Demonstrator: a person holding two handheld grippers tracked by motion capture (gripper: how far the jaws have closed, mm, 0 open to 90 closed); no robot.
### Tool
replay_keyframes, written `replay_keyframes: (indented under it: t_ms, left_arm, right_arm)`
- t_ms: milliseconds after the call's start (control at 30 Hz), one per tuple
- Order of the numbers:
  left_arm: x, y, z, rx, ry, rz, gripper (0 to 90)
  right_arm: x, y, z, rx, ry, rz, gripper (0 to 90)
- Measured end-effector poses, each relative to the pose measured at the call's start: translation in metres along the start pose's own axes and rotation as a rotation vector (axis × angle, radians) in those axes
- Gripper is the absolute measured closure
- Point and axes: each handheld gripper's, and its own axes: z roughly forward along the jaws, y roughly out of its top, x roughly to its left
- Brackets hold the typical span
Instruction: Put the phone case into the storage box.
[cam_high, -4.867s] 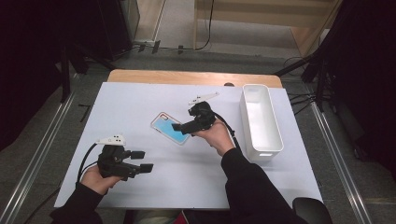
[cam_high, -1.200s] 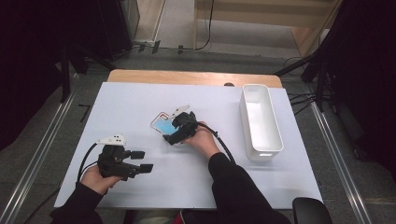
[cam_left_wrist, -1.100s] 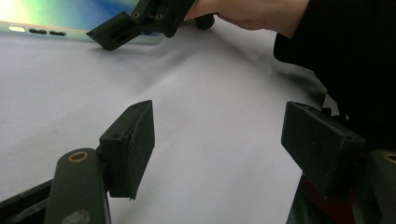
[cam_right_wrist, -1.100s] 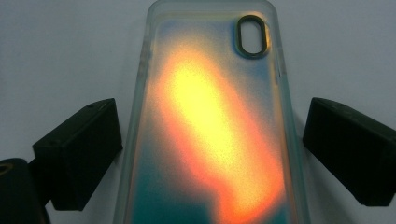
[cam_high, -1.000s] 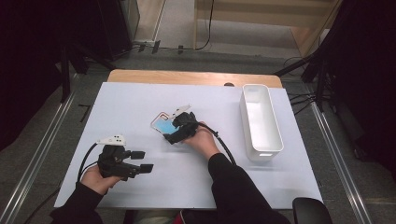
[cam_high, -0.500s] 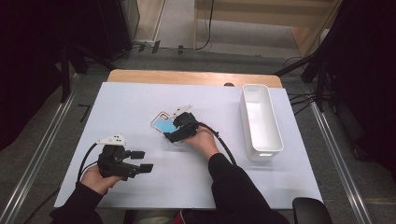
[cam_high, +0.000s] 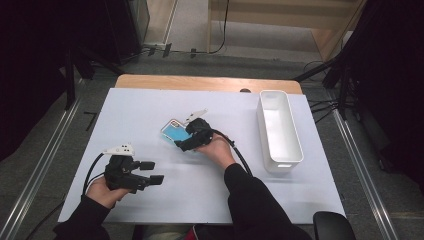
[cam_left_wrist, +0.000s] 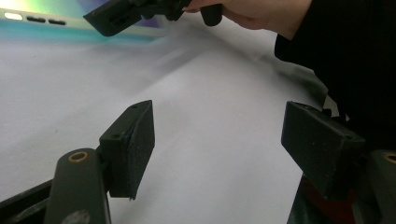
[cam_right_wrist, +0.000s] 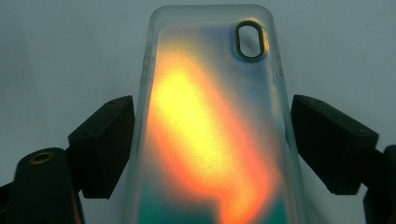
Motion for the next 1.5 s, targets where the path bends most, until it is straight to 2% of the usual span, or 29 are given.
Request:
replay_keyframes:
  t_ms: [300, 1000, 1500]
  left_arm:
    - [0.0, 0.0, 0.0, -0.002, -0.003, -0.004, 25.7]
    - [0.001, 0.0, -0.001, -0.001, 0.002, -0.007, 25.7]
    - [0.001, 0.0, 0.0, -0.004, 0.004, -0.011, 25.7]
  right_arm:
    - [-0.006, 0.008, -0.025, -0.038, 0.046, 0.085, 15.5]
    - [-0.001, 0.016, -0.074, -0.058, 0.083, 0.125, 15.5]
    - [-0.004, -0.004, -0.1, -0.072, 0.101, 0.171, 15.5]
